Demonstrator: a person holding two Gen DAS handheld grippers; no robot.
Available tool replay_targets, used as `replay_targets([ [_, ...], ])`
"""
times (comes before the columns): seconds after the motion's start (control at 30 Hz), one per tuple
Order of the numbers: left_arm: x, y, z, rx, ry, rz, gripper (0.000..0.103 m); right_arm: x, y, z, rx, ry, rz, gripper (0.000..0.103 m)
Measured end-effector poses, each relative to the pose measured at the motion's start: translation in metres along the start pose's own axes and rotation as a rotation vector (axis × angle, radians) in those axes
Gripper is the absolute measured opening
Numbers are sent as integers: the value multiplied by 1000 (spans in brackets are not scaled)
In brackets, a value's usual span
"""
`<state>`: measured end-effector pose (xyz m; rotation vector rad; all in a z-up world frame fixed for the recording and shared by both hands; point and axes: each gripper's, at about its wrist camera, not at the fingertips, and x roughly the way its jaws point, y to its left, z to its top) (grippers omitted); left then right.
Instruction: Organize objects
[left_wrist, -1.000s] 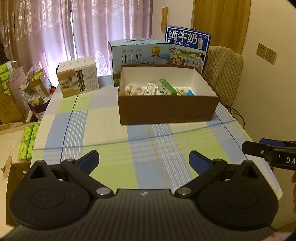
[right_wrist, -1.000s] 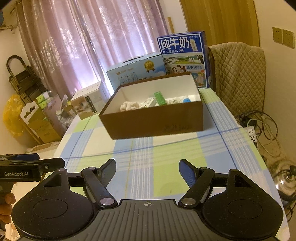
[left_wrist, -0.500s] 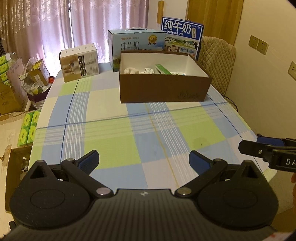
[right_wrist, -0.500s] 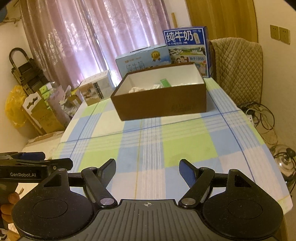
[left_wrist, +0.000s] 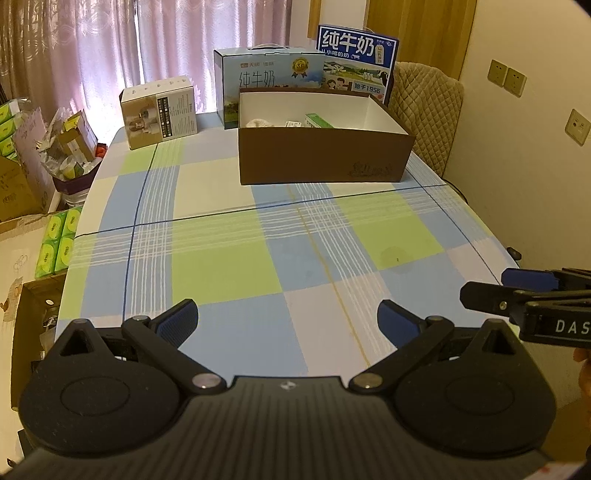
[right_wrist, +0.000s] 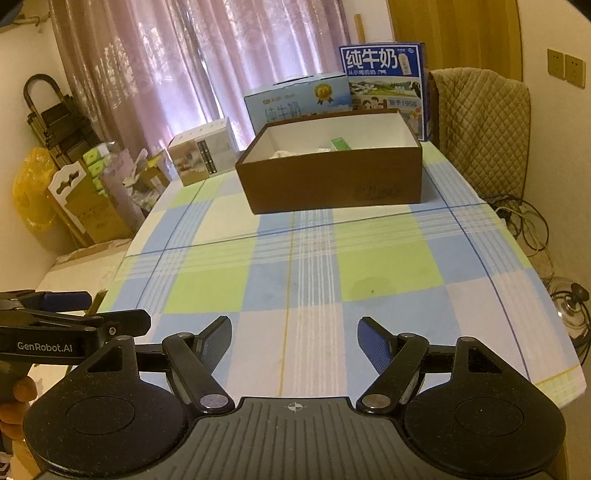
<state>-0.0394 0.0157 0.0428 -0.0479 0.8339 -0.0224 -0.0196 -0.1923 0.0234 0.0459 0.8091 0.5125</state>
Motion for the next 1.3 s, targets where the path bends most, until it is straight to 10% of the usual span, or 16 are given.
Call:
replay_targets([
  [1.3, 21, 8, 6, -4, 27, -4, 102, 21, 4, 7, -9, 46, -4, 72],
])
